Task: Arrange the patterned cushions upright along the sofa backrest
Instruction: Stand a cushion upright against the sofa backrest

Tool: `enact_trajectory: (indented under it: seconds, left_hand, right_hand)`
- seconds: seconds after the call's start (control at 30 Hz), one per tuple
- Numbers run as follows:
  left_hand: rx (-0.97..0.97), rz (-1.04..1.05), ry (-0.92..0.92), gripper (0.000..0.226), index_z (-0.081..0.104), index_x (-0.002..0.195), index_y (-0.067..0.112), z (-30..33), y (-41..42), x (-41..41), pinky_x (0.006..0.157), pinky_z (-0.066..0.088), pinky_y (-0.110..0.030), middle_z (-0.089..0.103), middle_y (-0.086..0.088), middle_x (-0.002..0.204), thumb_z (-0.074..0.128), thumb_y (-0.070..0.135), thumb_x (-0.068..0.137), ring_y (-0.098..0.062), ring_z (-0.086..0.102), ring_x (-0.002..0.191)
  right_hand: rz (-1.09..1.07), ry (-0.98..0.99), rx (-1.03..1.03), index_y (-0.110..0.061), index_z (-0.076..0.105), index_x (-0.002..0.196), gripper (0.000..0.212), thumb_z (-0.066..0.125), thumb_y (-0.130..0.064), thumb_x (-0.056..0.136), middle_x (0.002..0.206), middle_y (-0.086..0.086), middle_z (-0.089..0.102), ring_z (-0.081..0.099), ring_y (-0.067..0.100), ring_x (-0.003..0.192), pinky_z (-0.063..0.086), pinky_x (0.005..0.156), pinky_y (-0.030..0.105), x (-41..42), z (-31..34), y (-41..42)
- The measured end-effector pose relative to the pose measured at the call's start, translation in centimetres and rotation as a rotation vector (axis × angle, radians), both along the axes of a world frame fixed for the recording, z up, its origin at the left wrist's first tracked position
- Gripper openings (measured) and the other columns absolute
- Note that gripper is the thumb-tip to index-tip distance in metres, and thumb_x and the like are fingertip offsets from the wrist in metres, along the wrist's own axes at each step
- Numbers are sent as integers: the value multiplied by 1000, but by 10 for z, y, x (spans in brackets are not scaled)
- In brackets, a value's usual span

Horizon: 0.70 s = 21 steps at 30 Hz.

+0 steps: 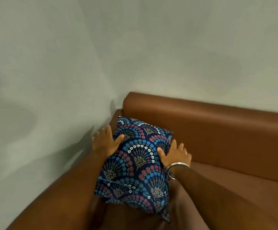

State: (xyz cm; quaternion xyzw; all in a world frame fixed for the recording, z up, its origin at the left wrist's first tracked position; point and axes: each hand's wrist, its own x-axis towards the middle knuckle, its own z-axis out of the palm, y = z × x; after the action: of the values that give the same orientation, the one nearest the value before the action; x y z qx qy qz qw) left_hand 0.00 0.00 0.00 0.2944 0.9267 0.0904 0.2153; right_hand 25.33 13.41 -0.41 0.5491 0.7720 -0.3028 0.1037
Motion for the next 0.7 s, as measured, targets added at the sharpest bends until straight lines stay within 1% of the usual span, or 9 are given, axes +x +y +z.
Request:
enact_trajectory:
  seconds: [0.1, 0.2, 0.3, 0.33, 0.4, 0.43, 0.53, 0.6, 0.7]
  left_hand:
    - [129, 177, -346, 131, 26, 158, 15, -26, 1, -20, 119, 30, -56, 35, -16, 162, 26, 103, 60, -38, 37, 145]
    - [195, 262, -486, 105, 62, 131, 12, -17, 5, -19, 103, 51, -49, 67, -12, 130, 42, 93, 67, -32, 65, 114]
    - [316, 239, -458, 75, 63, 122, 12, 24, 22, 16, 93, 58, -47, 72, -10, 117, 62, 73, 78, -27, 70, 100]
    - [363, 233, -450, 62, 63, 121, 13, 35, 27, 31, 90, 58, -45, 72, -9, 115, 67, 62, 83, -25, 71, 98]
    - [457, 223, -498, 59, 60, 122, 16, 59, 39, 71, 92, 58, -45, 70, -6, 117, 77, 52, 79, -24, 70, 102]
    - [491, 217, -561, 73, 57, 128, 18, 68, 48, 97, 96, 56, -46, 67, -4, 123, 83, 54, 70, -24, 68, 109]
    - [489, 158, -797, 128, 40, 148, 29, 67, 93, 193, 107, 47, -46, 53, 5, 139, 90, 69, 37, -20, 55, 125]
    - [476, 104, -952, 125, 46, 142, 35, 35, 135, 274, 96, 53, -41, 59, 8, 135, 91, 69, 31, -17, 61, 118]
    - [484, 103, -1047, 113, 53, 133, 36, -31, 207, 413, 90, 58, -43, 65, 4, 132, 91, 71, 32, -18, 67, 112]
  right_hand:
    - [-481, 195, -395, -6, 14, 152, 95, 33, -72, 87, 156, 21, 32, 40, 43, 136, 36, 110, 52, -15, -29, 8]
    - [-667, 441, -759, -8, 41, 142, 94, 42, -78, 79, 137, 17, 55, 55, 39, 120, 44, 105, 53, -19, -45, 21]
    - [-632, 636, -861, -18, 48, 138, 116, 54, -93, 49, 137, 7, 58, 58, 34, 119, 46, 102, 55, 11, -59, 31]
    - [-672, 671, -890, -19, 48, 137, 107, 56, -89, 57, 137, 5, 57, 57, 33, 121, 46, 103, 55, 29, -41, 31]
    - [-723, 783, -883, -23, 47, 136, 72, 50, -71, 82, 134, 5, 54, 53, 31, 124, 46, 102, 52, 76, -17, 40]
    - [-743, 822, -854, -25, 45, 137, 65, 47, -67, 86, 135, 4, 53, 52, 30, 125, 46, 101, 51, 106, -18, 49]
    - [-807, 819, -739, -31, 45, 140, 72, 41, -74, 83, 142, -2, 50, 49, 27, 127, 42, 100, 52, 218, -22, 92]
    - [-872, 785, -656, -29, 50, 137, 68, 37, -72, 86, 133, -3, 56, 53, 24, 119, 44, 92, 45, 299, -26, 125]
    - [-987, 802, -520, -25, 57, 118, 51, 36, -63, 92, 101, -8, 64, 60, 14, 92, 45, 67, 31, 427, -36, 182]
